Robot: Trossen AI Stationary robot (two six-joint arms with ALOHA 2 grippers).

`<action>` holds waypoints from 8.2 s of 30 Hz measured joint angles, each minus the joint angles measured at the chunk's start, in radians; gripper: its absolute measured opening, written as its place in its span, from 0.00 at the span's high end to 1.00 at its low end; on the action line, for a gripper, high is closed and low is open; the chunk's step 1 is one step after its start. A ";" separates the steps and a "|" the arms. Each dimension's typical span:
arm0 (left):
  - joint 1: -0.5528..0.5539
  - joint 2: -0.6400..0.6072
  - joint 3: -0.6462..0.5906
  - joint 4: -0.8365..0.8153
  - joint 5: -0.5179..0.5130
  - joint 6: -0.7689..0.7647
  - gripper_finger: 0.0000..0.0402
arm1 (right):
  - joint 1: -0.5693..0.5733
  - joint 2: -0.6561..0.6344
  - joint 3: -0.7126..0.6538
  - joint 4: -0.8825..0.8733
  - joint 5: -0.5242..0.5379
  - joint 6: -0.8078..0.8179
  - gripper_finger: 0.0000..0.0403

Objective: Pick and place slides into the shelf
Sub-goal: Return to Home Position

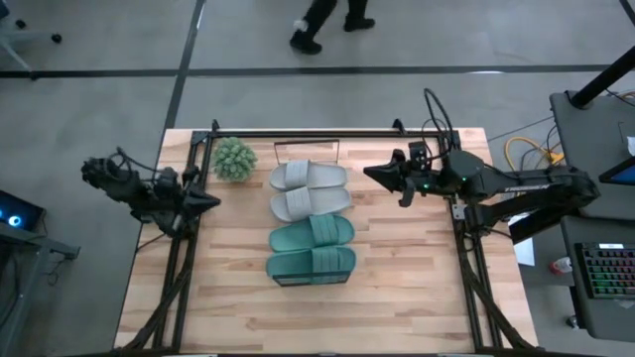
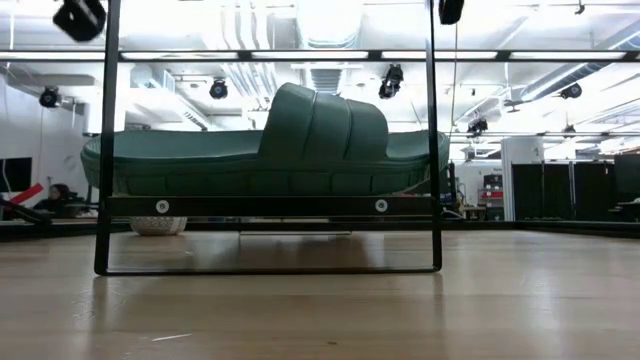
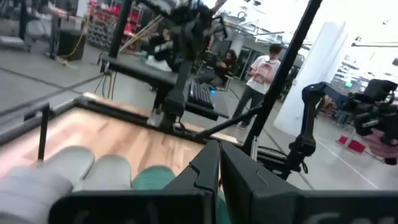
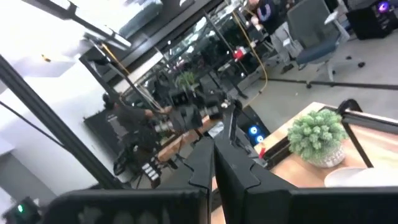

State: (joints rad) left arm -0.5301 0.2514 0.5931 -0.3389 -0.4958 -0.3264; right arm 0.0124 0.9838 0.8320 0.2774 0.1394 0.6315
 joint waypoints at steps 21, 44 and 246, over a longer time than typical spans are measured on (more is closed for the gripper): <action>0.067 0.265 -0.143 0.574 -0.037 0.070 1.00 | 0.000 -0.067 -0.025 -0.051 0.021 0.030 0.98; 0.591 0.332 0.072 0.208 0.406 0.045 1.00 | 0.000 -0.066 -0.027 -0.058 0.028 -0.010 0.98; 0.589 0.082 -0.560 0.307 0.478 0.176 1.00 | 0.000 -0.680 -0.822 -0.243 -0.191 -0.109 0.98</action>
State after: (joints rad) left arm 0.0589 0.3332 0.0334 -0.0322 -0.0181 -0.1501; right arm 0.0128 0.3035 0.0097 0.0349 -0.0513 0.5228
